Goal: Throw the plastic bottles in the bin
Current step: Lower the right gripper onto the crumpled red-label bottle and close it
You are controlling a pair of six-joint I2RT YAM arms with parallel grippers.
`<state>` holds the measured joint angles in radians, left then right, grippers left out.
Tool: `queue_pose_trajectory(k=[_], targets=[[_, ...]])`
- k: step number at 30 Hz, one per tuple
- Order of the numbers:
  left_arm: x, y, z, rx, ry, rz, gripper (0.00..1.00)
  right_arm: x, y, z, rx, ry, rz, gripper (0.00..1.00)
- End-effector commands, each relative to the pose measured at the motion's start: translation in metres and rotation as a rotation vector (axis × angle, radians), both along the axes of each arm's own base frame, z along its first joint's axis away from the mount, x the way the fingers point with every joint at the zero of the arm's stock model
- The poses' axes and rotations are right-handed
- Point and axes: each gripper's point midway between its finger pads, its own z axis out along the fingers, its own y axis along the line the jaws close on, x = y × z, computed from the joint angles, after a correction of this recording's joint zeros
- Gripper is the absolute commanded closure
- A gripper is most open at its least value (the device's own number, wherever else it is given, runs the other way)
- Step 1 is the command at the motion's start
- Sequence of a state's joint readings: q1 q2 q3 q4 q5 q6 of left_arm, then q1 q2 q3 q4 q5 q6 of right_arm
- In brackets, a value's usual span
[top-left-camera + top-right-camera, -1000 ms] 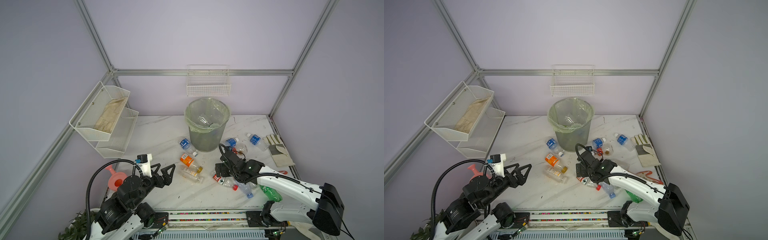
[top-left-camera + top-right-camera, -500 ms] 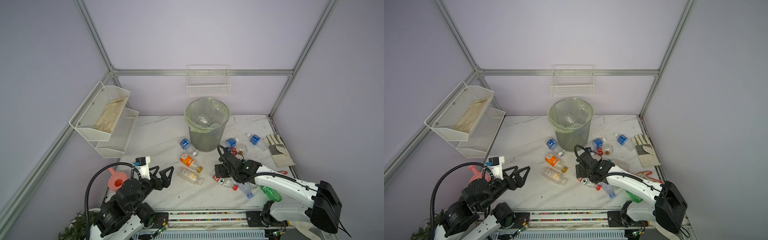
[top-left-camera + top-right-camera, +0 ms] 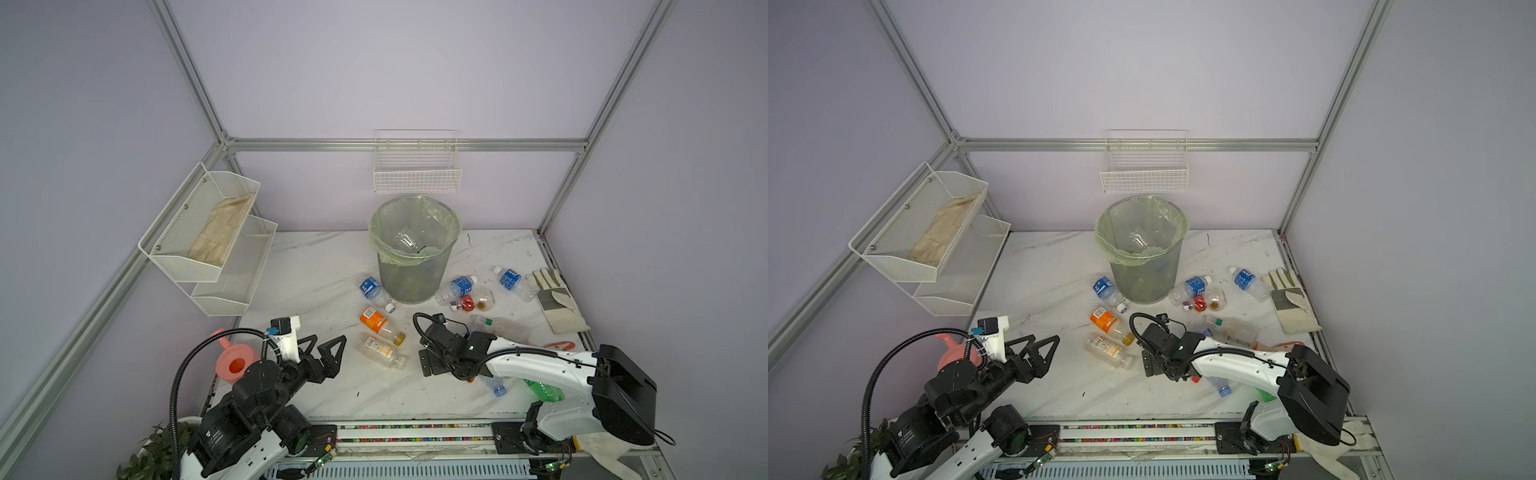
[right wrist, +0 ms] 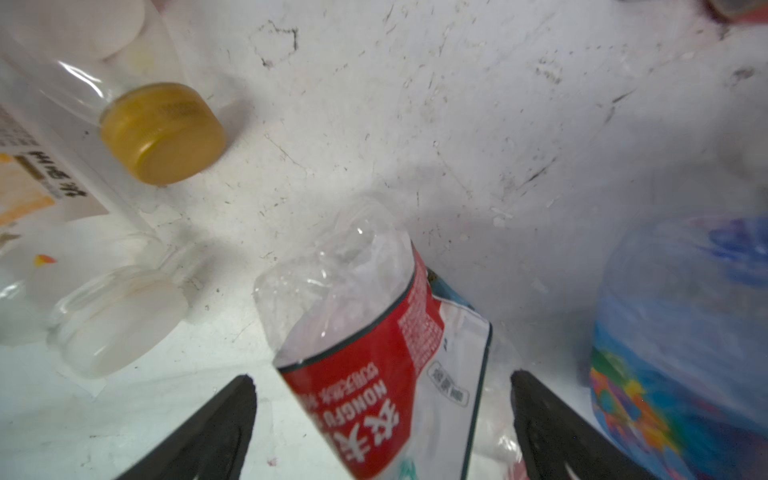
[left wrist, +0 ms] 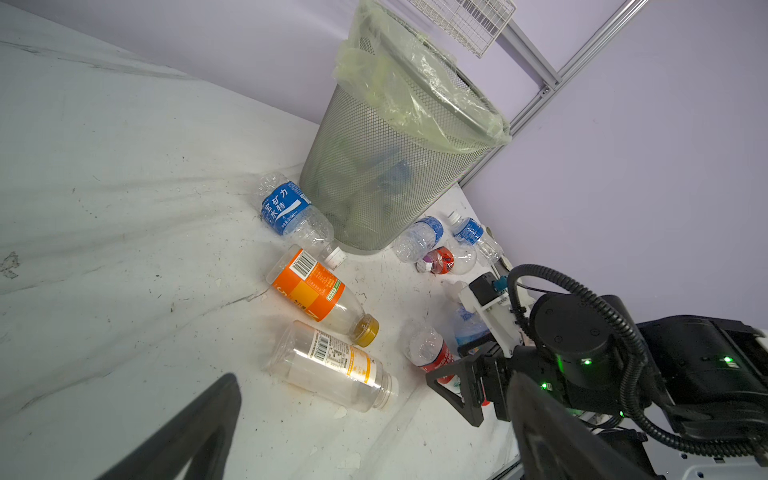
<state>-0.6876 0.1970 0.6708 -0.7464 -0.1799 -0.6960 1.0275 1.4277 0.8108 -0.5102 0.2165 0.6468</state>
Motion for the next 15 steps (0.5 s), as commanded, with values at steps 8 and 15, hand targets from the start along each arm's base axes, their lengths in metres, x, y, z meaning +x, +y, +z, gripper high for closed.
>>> queue_pose_trajectory(k=[8, 15], targets=[[-0.001, 0.005, -0.01, 0.004, -0.005, 0.018, 0.02, 0.003, 0.0, -0.024, -0.039, 0.016, -0.038, 0.03], [-0.002, 0.006, -0.001, 0.025, -0.03, 0.011, 0.02, 0.003, 0.002, -0.033, -0.067, 0.034, -0.039, 0.08]])
